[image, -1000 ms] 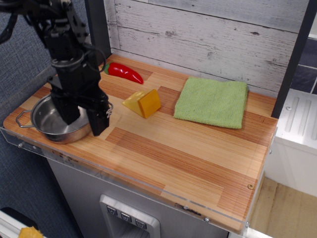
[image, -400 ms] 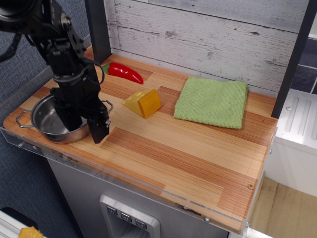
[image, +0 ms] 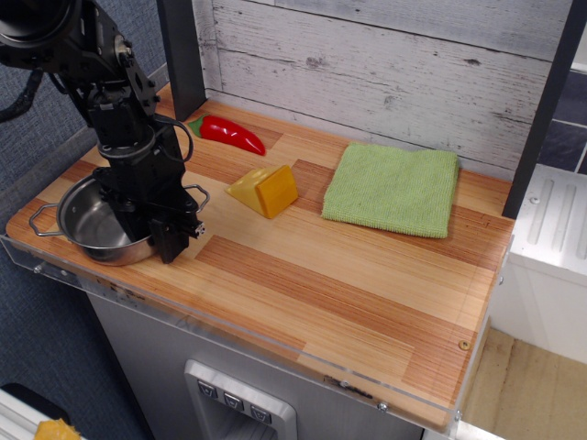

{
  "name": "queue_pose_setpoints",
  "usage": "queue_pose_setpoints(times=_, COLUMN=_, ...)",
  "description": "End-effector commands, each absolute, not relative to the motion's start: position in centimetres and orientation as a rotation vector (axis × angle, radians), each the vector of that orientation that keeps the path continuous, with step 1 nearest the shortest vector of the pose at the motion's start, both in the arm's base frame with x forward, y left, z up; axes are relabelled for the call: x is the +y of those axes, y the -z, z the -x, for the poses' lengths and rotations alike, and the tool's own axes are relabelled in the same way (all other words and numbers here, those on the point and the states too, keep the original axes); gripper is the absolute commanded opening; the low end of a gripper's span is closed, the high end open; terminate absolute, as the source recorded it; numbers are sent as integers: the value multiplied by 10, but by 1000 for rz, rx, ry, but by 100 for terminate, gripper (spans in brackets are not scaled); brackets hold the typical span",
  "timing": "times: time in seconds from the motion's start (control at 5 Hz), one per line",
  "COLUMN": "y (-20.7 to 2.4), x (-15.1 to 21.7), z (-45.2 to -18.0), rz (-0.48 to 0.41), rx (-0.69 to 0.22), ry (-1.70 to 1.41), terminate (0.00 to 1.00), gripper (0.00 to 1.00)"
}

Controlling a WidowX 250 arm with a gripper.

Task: Slide the silver pan in front of the green rag.

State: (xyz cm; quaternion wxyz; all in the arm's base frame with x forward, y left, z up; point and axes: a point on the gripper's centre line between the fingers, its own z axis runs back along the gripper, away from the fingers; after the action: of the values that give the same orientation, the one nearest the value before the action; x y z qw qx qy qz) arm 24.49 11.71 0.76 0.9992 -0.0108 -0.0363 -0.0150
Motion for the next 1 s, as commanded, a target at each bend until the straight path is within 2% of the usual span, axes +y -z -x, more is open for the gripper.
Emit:
queue_pose_setpoints(times=0.0, y=-17, x=126, z=-247, rz=-17, rx=-88, ry=15, terminate=0, gripper=0)
queue_pose_setpoints(times=0.6, y=-50, x=126, z=-250, rz=-112, rx=-91, ry=-2, terminate=0, gripper=0)
queue_pose_setpoints(times=0.8, y=-64, x=105, z=-252, rz=-137, rx=-115, ry=49, terminate=0, gripper=0)
